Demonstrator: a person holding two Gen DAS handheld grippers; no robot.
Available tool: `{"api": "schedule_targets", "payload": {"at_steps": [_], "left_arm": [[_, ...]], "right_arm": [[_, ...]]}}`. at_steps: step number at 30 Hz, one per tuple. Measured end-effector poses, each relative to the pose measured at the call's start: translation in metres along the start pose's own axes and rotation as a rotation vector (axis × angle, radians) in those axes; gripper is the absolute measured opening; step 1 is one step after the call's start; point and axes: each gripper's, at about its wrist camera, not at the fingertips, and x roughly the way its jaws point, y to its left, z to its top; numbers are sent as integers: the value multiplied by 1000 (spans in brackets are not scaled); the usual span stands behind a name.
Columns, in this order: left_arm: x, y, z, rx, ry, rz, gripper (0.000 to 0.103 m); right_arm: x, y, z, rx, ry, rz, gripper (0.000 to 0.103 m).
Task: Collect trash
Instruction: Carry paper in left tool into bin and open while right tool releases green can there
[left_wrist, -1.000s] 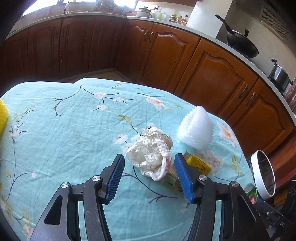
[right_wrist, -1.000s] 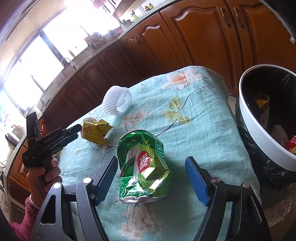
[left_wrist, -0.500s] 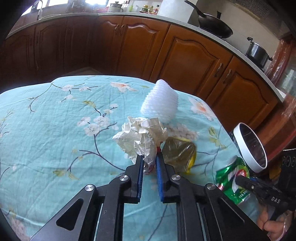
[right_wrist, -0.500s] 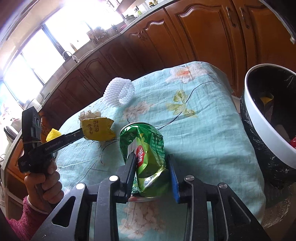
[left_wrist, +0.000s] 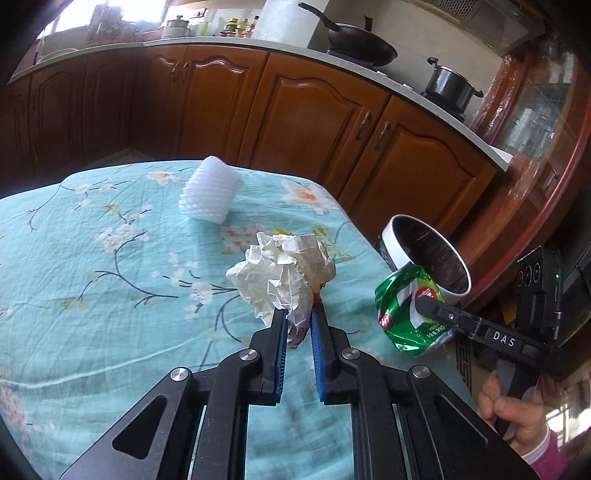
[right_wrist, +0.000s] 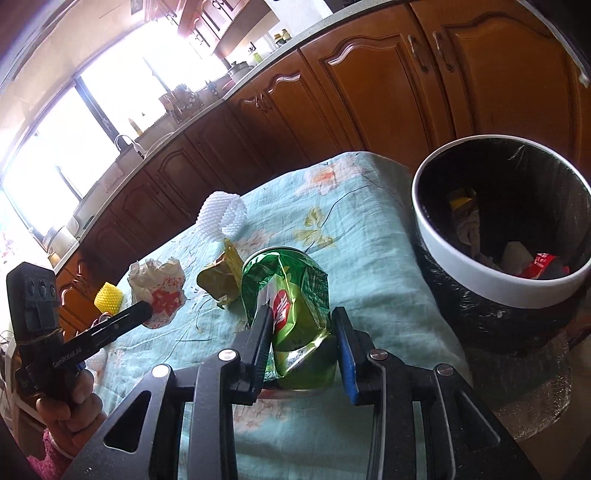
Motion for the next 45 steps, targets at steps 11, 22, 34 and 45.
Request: {"api": "schedule_targets", "payload": {"at_steps": [11,22,34,45], "left_arm": [[27,-52,2,79,44,-54,11],[53,-81,8,124,70,-67,11],[73,-94,15,148,90,-72,11],[88,-104,24,183,99,-94,11]], "right_arm": [[-37,-31,5,44,-76,-39,33],[-59,-63,10,90,-119,-71,33],[-67,-86,14,117,-136,-88,33],[-76,-96,17,140,-158,-116,33]]}}
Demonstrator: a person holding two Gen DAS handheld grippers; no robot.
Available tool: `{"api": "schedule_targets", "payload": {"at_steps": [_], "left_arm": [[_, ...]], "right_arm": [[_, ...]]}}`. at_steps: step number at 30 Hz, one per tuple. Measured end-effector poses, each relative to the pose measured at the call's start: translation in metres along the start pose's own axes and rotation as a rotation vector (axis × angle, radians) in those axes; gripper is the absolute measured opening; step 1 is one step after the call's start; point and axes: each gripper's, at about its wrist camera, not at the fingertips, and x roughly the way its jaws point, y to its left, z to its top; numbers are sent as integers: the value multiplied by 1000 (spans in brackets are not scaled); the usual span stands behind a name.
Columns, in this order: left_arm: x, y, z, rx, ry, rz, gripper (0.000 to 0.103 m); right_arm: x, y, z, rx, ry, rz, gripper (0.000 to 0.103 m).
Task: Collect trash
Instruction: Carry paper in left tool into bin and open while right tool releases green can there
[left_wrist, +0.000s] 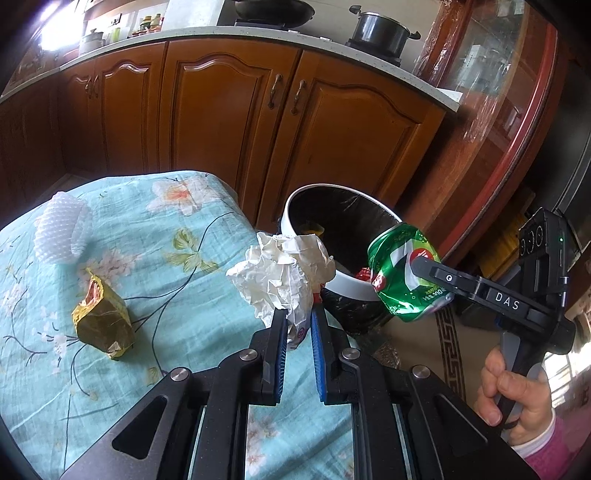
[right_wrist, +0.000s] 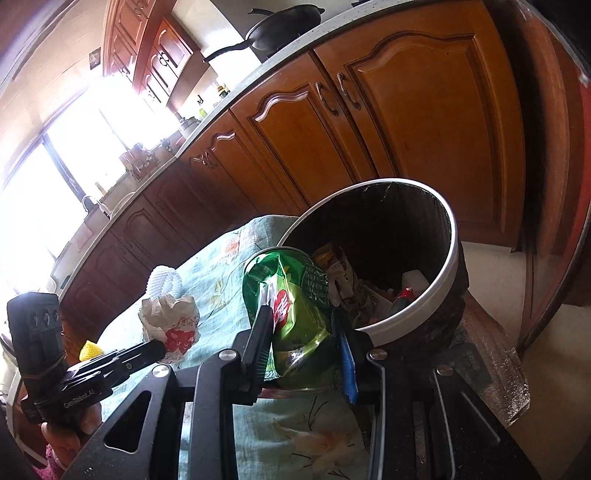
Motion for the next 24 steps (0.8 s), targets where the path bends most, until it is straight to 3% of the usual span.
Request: {"api": "schedule_targets", "payload": {"at_steps": [12,24], "left_arm": [[26,-20,34,62,10,-28,11],[90,-37,70,114,84,-36,11]], "right_arm": [[-4,-18,22,3,-38,-71,33],[9,-36,55,-15,-45,-159,33]]}}
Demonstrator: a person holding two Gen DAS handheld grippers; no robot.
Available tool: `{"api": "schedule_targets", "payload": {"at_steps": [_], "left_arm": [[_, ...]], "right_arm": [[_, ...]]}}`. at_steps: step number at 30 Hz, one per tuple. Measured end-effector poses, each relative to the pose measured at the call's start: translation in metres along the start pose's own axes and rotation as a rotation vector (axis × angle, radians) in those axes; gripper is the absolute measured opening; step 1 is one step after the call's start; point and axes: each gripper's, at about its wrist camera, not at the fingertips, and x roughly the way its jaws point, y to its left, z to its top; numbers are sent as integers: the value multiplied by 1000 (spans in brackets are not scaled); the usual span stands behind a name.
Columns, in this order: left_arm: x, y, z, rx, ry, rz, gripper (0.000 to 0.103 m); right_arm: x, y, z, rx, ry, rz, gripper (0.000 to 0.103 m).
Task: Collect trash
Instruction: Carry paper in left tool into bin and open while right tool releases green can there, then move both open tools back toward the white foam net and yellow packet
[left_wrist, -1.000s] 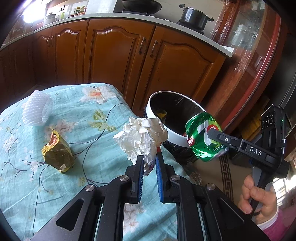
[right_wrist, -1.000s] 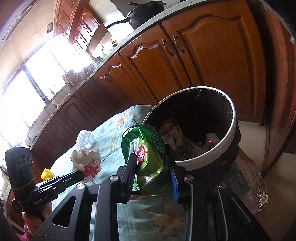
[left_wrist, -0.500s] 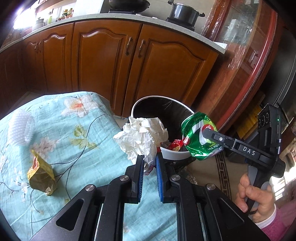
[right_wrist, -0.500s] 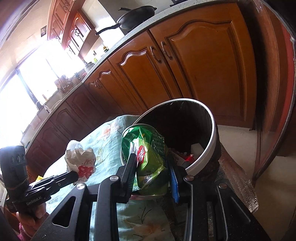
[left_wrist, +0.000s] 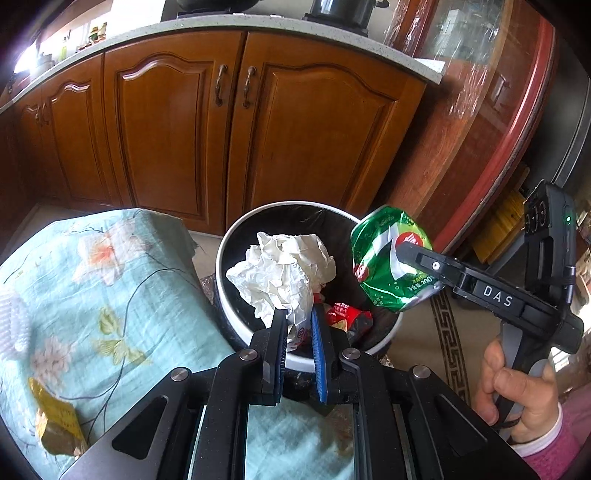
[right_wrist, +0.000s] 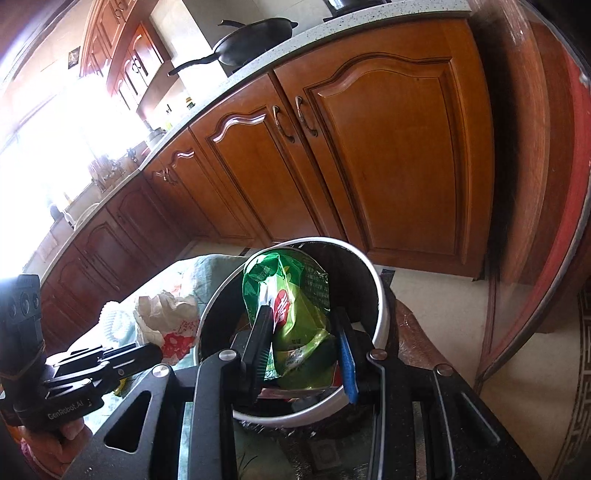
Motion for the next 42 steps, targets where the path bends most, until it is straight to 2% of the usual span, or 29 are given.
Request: {"api": "schedule_targets", "payload": {"at_steps": [7,15,19,21,22,24,26,28,30,40,42], "left_arm": [[30,-3,13,15,39,7,11],[45,-9,19,23,62,8,12],[47,-9,20,-18,61,4,25],[41,-12,19,-42,46,-9,30],[37,-10,18,-50,35,-13,35],[27,-7,14,-59,12,-15,37],[17,-4,8,-69,-11,-14,37],[4,0,-1,-80,-34,-9,39],[-9,3,-11,-94,-58,7,42],[-78,34,-76,-207,-132,56,47],[-95,41,-90,-236,-146,65,49]], "right_arm": [[16,-2,7,-34,26,-39,33],[31,-2,10,-60,52,-60,33],[35,-4,12,-45,65,-44,38],[34,-6,11,-30,62,-37,48],[32,-7,10,-24,56,-36,49],[28,-7,8,-11,46,-27,56],[23,-7,5,2,40,-17,57],[17,-5,2,13,30,2,66],[10,-3,-3,25,15,28,81],[-9,36,-36,36,27,133,86],[-10,47,-44,24,43,147,91]]}}
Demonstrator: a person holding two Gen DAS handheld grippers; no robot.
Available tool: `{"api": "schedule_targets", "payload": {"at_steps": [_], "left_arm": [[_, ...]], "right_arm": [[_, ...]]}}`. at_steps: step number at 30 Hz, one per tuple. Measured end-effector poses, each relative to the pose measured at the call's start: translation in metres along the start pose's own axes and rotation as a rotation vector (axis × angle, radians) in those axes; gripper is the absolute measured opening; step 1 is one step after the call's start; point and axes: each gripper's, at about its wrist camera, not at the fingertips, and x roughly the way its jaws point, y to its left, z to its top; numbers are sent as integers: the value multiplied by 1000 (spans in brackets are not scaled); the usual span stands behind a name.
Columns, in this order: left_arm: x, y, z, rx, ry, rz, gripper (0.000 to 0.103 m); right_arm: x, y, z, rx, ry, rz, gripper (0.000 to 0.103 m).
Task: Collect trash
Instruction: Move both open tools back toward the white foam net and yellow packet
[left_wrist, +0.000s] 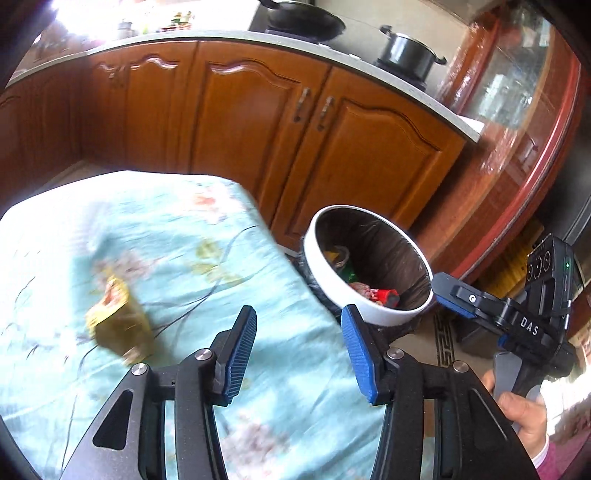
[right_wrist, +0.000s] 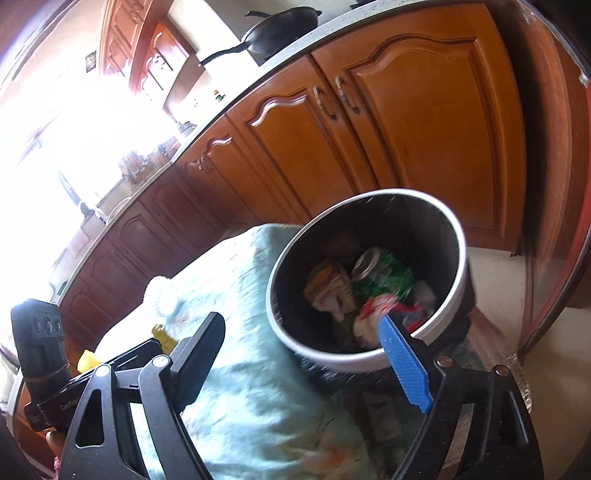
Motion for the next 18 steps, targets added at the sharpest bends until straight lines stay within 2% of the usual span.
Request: {"api": "schedule_targets", "payload": {"at_steps": [10,18], "left_arm": [[-60,62,-34,-155,-50,72,50],[-93,103,-53,-238,-66,155,50]], "right_arm": [[17,54,-42,-89,72,31,93],[36,97,-70,-166,115,126,93]]}}
